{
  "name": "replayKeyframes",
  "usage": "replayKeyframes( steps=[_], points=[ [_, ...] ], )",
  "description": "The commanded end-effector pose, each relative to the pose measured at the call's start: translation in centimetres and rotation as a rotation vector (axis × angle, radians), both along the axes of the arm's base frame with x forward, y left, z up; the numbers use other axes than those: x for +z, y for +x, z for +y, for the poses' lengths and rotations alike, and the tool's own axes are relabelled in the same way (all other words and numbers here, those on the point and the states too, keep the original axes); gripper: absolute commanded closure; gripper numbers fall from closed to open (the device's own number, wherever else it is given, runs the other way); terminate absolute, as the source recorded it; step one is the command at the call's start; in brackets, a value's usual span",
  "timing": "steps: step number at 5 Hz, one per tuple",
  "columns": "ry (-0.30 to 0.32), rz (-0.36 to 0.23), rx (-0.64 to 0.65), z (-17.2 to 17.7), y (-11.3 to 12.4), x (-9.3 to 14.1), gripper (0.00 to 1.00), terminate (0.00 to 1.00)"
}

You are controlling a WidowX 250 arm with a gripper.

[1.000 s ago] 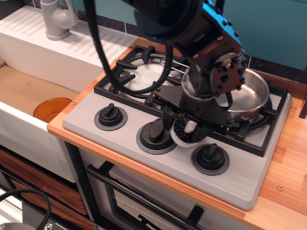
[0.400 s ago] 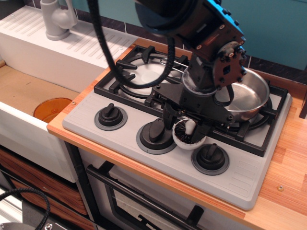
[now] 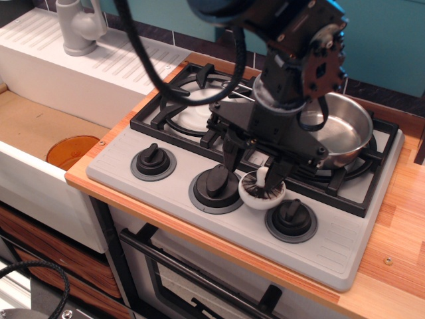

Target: Put pot or pan on stove and put mushroom in pot or pan

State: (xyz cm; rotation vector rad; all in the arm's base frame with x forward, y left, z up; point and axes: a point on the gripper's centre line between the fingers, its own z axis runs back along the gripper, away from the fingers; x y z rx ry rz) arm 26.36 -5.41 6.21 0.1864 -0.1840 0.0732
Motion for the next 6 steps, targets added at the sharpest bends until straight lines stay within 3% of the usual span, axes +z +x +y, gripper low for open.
replayKeyframes(
  steps=[1, 4, 6],
  points=[
    [-0.030, -0.098, -0.015, -0.2, 1.9, 1.4, 0.00, 0.00],
    [-0.035, -0.110, -0.004, -0.4, 1.9, 0.2, 0.00, 0.00],
    [-0.042, -0.142, 0.005, -0.4, 1.3, -2.8, 0.00, 0.00]
  ],
)
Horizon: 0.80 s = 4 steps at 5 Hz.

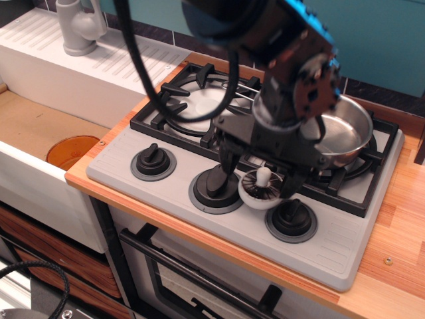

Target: Put pot or pan on stove and put mushroom in pot or pan

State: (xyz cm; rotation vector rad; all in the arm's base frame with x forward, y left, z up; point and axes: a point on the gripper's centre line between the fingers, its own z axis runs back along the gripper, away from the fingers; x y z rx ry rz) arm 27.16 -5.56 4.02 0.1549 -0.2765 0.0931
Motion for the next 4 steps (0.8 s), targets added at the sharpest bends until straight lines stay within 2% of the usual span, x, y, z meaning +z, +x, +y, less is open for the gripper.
replayKeyframes(
  steps=[1, 2, 3, 4],
  points=[
    [-0.022, -0.062, -0.008, -0.5, 0.4, -1.4, 0.00, 0.00],
    [-0.028, -0.068, 0.003, -0.8, 0.5, -1.9, 0.00, 0.00],
    [-0.018, -0.058, 0.026, -1.0, 0.5, -1.4, 1.00, 0.00],
    [-0.008, -0.025, 0.014, -1.1, 0.1, 0.7, 1.00, 0.00]
  ],
)
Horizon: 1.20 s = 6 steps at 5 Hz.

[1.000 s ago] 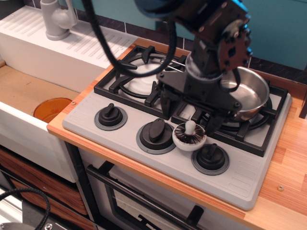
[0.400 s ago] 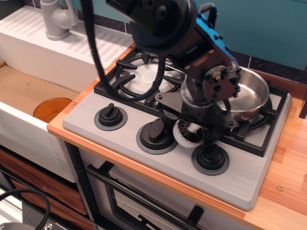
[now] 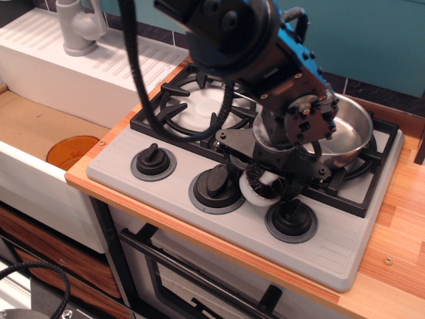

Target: Put pot or pan on stove and put mushroom in pot or pan

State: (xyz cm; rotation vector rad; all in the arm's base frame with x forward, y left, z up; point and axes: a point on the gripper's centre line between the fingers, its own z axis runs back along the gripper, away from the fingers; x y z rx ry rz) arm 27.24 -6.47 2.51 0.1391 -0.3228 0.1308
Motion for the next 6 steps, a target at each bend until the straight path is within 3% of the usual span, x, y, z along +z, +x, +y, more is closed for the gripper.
replayKeyframes(
  steps=[1, 2, 3, 5, 6],
  points=[
    [0.000, 0.062, -0.015, -0.4, 0.1, 5.4, 1.00, 0.00],
    [-0.027, 0.068, 0.005, -0.9, 1.3, 8.2, 1.00, 0.00],
    [-0.035, 0.038, 0.016, -1.3, 4.1, 9.8, 1.00, 0.00],
    [-0.049, -0.039, -0.006, -0.5, 8.2, 9.0, 1.00, 0.00],
    [-0.044, -0.086, -0.015, -0.4, 9.0, 8.5, 0.00, 0.00]
  ],
)
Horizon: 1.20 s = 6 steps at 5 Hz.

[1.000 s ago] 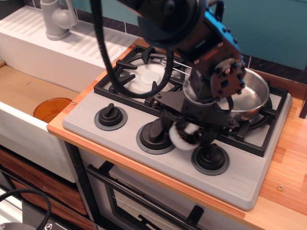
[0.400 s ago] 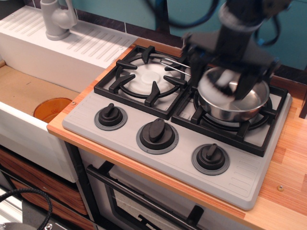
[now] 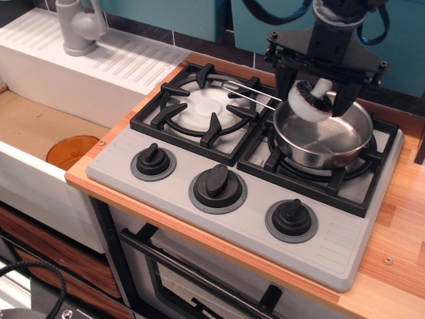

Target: Put pot or pan on stove and put mushroom in pot or pan

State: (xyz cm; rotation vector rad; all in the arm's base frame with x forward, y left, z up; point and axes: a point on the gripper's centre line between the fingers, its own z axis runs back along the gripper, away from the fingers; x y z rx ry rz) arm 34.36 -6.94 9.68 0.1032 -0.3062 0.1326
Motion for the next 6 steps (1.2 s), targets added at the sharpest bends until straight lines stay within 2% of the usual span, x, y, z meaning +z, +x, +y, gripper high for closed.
replayKeyframes(
  steps=[1, 4, 5, 6],
  points=[
    [-0.014, -0.063, -0.013, 0.4, 1.1, 2.7, 0.00, 0.00],
    [-0.002, 0.015, -0.005, 0.3, -0.5, 5.1, 0.00, 0.00],
    [0.000, 0.015, -0.029, 1.0, -0.5, 4.7, 0.00, 0.00],
    [-0.016, -0.012, -0.080, 2.5, -0.4, 4.0, 0.00, 0.00]
  ],
)
